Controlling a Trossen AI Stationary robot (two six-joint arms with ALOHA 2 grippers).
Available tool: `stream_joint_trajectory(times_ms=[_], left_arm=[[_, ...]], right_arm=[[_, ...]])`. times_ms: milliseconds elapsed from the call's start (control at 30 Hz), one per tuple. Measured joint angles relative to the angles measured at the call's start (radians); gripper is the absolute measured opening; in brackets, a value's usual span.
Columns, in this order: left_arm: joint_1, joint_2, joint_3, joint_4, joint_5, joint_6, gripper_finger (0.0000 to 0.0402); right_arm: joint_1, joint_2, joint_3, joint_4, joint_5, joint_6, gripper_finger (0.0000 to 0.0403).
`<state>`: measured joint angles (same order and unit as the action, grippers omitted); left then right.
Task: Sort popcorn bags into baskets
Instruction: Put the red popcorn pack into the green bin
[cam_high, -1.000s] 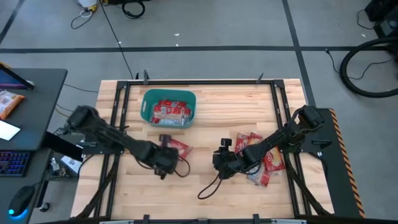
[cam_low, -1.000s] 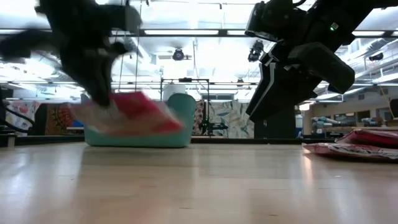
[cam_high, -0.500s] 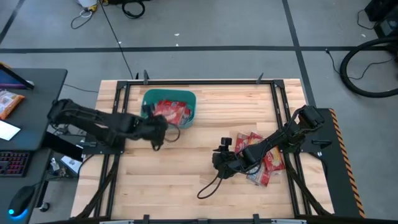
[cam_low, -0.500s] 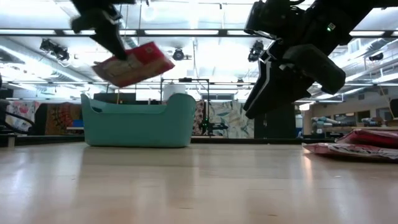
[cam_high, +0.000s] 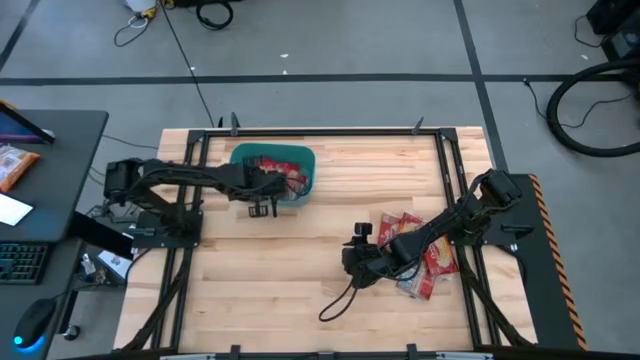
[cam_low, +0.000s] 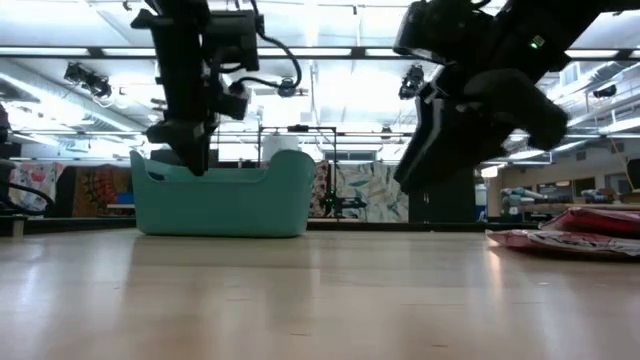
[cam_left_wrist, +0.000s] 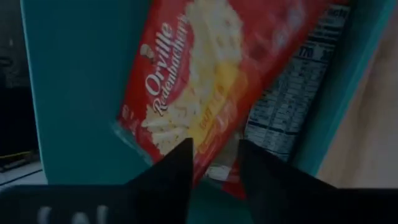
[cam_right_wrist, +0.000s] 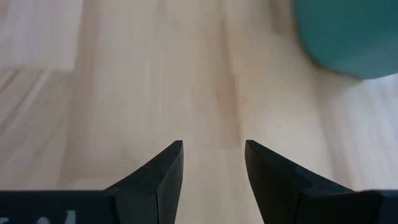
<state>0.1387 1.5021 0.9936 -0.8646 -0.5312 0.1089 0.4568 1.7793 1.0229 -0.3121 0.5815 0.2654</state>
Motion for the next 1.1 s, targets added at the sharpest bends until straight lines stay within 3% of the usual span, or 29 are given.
stream_joint_trajectory(times_ms=[133,300,400,600,767,1100], left_arm=[[-0.028,-0.018,0.022,-0.003,-0.001,0.001,0.0173],[-0.087,-0.089,0.088,0.04,-0.003,0.008,0.0184],[-0.117,-0.131,0.103,0.112,0.05,0.006,0.0184],[-0.165,-0.17,0.103,0.171,0.249,-0.058,0.0185],[-0.216,-0.164,0.102,0.173,0.299,-0.109,0.0185],[-0.278,-0.161,0.102,0.124,0.299,-0.155,0.0185]], right_arm=[[0.0,-0.021,0.0,-0.048,-0.079,0.026,0.0176],[0.003,-0.087,0.0,-0.173,-0.094,0.129,0.0172],[0.003,-0.128,0.001,-0.303,-0.17,0.245,0.0172],[0.007,-0.173,0.001,-0.641,-0.304,0.485,0.0172],[0.013,-0.165,0.0,-0.863,-0.389,0.58,0.0171],[-0.004,-0.164,-0.095,-0.915,-0.518,0.608,0.0171]])
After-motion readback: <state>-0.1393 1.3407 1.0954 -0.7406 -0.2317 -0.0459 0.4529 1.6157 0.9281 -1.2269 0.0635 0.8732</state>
